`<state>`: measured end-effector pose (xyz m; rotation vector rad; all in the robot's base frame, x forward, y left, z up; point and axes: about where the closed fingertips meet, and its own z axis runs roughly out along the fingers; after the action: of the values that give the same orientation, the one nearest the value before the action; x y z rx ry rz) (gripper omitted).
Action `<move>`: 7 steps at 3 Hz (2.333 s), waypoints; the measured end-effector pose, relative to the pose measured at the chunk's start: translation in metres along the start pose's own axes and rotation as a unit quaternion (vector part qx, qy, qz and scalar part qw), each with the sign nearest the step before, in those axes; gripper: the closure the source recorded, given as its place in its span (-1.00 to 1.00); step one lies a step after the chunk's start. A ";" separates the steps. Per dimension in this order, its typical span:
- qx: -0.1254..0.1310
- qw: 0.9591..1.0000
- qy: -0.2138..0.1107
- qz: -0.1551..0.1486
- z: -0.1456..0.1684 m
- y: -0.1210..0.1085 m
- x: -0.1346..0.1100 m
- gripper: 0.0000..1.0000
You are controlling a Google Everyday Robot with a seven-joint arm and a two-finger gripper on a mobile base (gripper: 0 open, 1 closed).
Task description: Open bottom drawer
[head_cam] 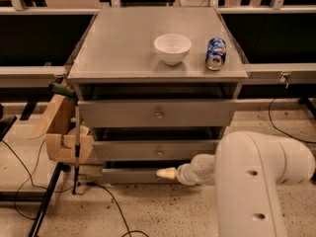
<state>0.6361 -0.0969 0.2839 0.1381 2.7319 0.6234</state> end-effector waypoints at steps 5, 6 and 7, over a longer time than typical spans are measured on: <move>-0.052 0.955 0.184 -0.225 0.029 0.025 0.013 -1.00; -0.051 0.956 0.183 -0.225 0.030 0.024 0.012 -1.00; -0.049 0.953 0.176 -0.243 0.029 0.024 0.011 -1.00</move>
Offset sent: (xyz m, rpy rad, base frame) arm -0.0184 0.0077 -0.0159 -0.0041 0.1201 0.3728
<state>0.6358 -0.0618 0.2668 -0.7141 2.8848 0.6819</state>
